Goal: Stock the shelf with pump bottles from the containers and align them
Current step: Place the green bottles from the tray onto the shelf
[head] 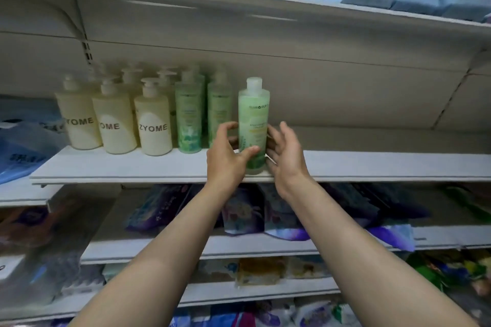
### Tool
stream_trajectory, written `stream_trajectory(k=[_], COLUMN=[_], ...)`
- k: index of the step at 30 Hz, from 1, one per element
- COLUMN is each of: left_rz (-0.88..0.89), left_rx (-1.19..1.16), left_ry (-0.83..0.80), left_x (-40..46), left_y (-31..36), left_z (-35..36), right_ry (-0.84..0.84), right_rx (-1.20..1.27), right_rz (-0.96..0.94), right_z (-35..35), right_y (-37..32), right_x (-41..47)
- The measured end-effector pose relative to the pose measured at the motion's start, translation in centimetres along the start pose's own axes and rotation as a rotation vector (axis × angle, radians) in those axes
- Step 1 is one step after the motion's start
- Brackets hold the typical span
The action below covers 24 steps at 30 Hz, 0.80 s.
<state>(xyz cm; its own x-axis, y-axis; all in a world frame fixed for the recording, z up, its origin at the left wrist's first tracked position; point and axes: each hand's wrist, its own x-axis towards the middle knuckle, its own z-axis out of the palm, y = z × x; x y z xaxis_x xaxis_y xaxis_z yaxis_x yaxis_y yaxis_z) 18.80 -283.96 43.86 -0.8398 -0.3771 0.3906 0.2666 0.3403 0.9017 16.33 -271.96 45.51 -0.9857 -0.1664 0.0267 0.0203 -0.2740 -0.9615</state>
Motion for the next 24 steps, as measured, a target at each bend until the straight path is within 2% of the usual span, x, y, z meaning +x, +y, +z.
stream_trajectory(k=[5, 9, 17, 24], left_rz=[-0.024, -0.087, -0.168, -0.107], left_rx=[0.03, 0.151, 0.171, 0.196], left_ry=[-0.066, -0.051, -0.067, -0.052], left_x=[3.9, 8.0, 14.7, 17.3], left_y=[-2.2, -3.1, -3.6, -5.6], left_z=[3.5, 5.9, 9.9, 9.7], right_ry=[-0.003, 0.022, 0.099, 0.036], right_rx=[-0.002, -0.041, -0.095, -0.04], right_rz=[0.024, 0.001, 0.034, 0.036], right_z=[-2.1, -2.6, -1.9, -1.0], right_y=[1.2, 1.5, 0.6, 1.4], right_x=[4.8, 9.0, 16.5, 20.4])
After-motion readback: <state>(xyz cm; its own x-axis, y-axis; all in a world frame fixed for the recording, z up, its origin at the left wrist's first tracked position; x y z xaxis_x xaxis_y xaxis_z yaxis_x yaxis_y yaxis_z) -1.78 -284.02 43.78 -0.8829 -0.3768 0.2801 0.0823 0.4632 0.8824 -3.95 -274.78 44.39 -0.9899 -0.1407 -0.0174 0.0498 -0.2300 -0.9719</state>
